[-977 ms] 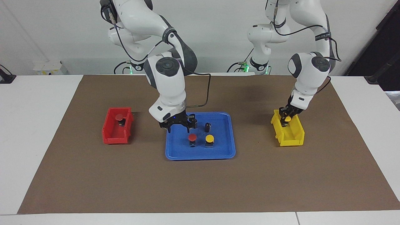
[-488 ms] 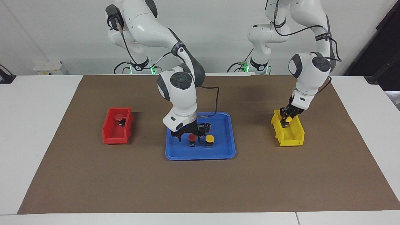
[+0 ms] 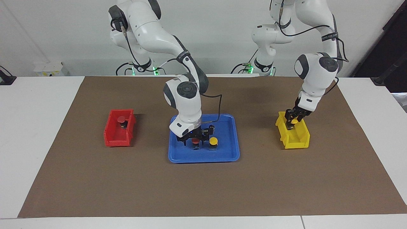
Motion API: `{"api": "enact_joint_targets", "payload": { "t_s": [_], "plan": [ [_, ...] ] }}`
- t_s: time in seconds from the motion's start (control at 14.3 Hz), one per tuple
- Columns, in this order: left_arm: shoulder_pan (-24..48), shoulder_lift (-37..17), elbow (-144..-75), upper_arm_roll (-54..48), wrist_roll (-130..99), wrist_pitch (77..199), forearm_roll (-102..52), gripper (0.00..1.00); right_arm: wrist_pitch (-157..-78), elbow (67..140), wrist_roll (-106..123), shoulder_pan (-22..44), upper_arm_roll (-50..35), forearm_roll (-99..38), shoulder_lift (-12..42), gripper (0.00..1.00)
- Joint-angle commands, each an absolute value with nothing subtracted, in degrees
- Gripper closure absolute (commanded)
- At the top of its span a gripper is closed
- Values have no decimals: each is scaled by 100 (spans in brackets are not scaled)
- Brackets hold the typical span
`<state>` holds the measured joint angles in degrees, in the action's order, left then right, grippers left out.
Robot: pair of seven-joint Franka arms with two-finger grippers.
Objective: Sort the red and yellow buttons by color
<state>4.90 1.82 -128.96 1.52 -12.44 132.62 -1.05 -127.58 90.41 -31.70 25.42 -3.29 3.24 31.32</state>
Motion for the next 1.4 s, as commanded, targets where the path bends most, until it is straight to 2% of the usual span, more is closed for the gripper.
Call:
{"api": "enact_joint_targets", "payload": {
  "t_s": [0.0,0.07,0.14,0.21,0.49,0.56,0.7,0.84,0.91,1.05,1.33],
  "plan": [
    [475,88,-11956,114,-1230,12221,-88,36,-12850,9255,-3173,2549,-369,404,2997,19],
    [501,62,-11770,114,-1239,12095,-88,18,-12850,9264,-3173,2540,-369,404,2997,21],
    [597,53,-11708,106,-1318,12102,-88,5,-12850,9264,-3164,2540,-369,404,2997,24],
    [780,44,-11681,105,-1527,12137,-88,0,-12850,9255,-3164,2540,-369,396,2997,27],
    [1580,-184,-11172,79,-2136,12068,-105,0,-12841,9246,-3164,2540,-387,334,2997,41],
    [1817,-185,-11162,79,-2231,12085,-132,0,-12832,9229,-3164,2540,-456,325,3006,47],
    [2327,-315,-11127,79,-2818,12294,-123,0,-12797,9194,-3173,2531,-475,316,3006,69],
    [2776,-841,-10699,79,-3233,12480,-149,0,-12727,9141,-3173,2496,-475,325,2997,91],
    [2856,-1035,-10487,70,-3313,12489,-236,0,-12622,9097,-3164,2453,-475,343,2971,95],
    [3049,-1369,-10118,79,-3349,12498,-448,0,-12140,8825,-2894,2269,-466,387,2910,95],
    [3356,-2195,-9362,79,-3804,12655,-457,0,-11269,9262,-1454,1224,-475,334,1901,95]
  ]
}}
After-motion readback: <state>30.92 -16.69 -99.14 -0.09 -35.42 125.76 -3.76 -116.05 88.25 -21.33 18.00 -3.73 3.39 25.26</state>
